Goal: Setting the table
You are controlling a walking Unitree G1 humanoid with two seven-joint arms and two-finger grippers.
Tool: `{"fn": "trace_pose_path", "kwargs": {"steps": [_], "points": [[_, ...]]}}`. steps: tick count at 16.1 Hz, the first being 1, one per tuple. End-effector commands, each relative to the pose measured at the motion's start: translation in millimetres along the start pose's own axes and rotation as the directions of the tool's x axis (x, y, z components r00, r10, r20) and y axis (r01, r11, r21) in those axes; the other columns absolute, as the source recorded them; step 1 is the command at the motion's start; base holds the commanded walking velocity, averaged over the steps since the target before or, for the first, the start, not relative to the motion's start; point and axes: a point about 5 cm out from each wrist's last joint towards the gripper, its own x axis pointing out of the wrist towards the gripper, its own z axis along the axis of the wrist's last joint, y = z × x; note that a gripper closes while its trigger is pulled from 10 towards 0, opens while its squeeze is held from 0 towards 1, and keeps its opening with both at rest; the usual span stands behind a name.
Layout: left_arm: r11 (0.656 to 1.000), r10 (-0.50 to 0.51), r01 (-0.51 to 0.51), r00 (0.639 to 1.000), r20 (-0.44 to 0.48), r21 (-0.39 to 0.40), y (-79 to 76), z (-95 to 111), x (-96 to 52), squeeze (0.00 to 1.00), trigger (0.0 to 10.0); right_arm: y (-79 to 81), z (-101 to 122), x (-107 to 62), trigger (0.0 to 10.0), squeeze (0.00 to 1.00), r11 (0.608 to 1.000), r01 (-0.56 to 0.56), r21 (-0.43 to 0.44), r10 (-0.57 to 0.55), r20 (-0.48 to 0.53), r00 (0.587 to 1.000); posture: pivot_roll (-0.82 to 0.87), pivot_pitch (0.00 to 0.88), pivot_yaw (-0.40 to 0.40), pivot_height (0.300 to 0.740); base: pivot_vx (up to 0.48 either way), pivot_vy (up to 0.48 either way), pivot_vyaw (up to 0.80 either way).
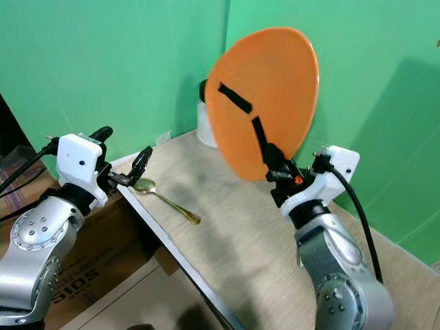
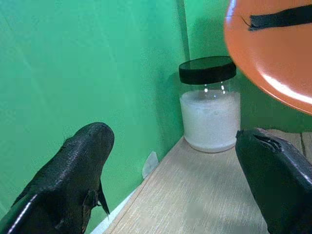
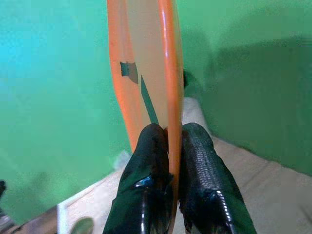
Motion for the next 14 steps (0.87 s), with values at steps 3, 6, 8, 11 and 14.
{"fn": "trace_pose_path", "kwargs": {"steps": [3, 6, 8, 11, 14], "points": [[1.0, 0.001, -0.001, 1.0, -0.004, 0.01, -3.6, 2.7, 0.9, 0.0, 10.0, 4.9, 0.2, 0.3, 10.0, 0.0, 1.0, -0.008, 0.002, 0.007, 0.032, 0.999, 0.02, 0.0, -0.049, 0.74, -0.303, 0.0, 0.0], [1.0, 0.007, -0.007, 1.0, -0.012, 0.018, -3.5, 3.2, 1.9, 0.0, 10.0, 4.2, -3.4, 2.1, 10.0, 0.0, 0.999, 0.014, -0.041, -0.012, 0.041, 0.999, 0.02, 0.0, -0.055, 0.74, -0.277, 0.0, 0.0], [1.0, 0.005, -0.004, 1.0, -0.014, 0.018, -3.0, 3.3, 2.1, 0.0, 10.0, 4.4, -3.2, 3.2, 10.0, 0.0, 0.999, 0.019, -0.046, -0.017, 0.051, 0.999, 0.02, 0.0, -0.054, 0.74, -0.246, 0.0, 0.0], [1.0, -0.001, 0.001, 1.0, -0.011, 0.019, -3.0, 4.7, 3.2, 0.0, 10.0, 4.4, -3.1, 2.8, 10.0, 0.0, 0.999, 0.022, -0.048, -0.019, 0.065, 0.998, 0.02, 0.0, -0.052, 0.74, 0.0, 0.0, 0.0], [1.0, -0.003, 0.003, 1.0, -0.009, 0.018, -2.6, 5.2, 5.3, 0.0, 10.0, 4.5, -3.8, 3.2, 10.0, 0.0, 0.998, 0.023, -0.051, -0.02, 0.065, 0.998, 0.02, 0.0, -0.048, 0.74, 0.0, 0.0, 0.0]]}}
